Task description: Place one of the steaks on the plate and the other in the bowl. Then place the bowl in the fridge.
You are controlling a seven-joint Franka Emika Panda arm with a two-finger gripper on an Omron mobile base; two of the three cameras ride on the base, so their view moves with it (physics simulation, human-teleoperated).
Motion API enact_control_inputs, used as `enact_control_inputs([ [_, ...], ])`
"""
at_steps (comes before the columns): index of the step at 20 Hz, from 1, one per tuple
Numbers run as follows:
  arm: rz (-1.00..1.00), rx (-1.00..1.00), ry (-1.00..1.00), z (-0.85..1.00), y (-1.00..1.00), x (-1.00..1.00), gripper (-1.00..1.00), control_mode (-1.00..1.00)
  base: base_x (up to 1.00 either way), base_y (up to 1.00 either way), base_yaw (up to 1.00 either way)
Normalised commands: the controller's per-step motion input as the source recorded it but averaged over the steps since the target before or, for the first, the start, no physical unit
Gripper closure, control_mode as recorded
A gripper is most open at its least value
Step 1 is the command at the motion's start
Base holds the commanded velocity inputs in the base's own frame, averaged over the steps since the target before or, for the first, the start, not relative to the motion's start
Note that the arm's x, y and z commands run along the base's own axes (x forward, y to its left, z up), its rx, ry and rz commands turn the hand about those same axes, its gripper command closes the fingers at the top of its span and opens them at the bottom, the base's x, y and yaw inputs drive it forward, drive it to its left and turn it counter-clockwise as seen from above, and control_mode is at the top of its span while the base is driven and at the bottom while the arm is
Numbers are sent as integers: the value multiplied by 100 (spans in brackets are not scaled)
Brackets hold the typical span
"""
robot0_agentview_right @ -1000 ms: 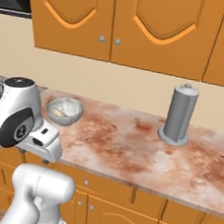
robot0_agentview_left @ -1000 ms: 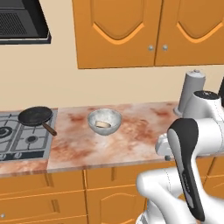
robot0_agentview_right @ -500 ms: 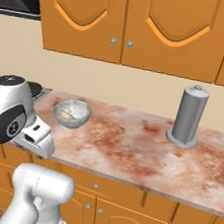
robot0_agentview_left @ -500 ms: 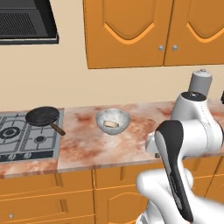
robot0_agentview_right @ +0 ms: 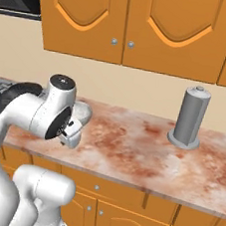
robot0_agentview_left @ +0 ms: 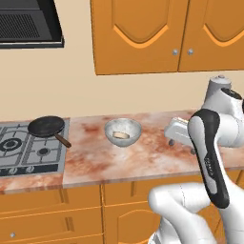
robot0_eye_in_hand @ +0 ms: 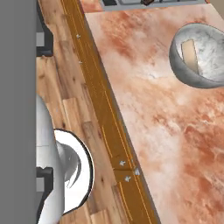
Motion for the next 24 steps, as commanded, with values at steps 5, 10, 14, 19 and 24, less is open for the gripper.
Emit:
enact_control_inputs([
  [5, -4, 29, 12, -5, -21, 87, -100, -100, 0, 0, 0],
  [10, 0, 7, -5, -38, 0, 50, -100, -100, 0, 0, 0],
  [14, 0, 4, -5, -36, 0, 40, -100, -100, 0, 0, 0],
  [19, 0, 0, 0, -21, 18, 67, -100, -100, 0, 0, 0],
  [24, -2, 0, 0, -28, 33, 88, -100, -100, 0, 0, 0],
])
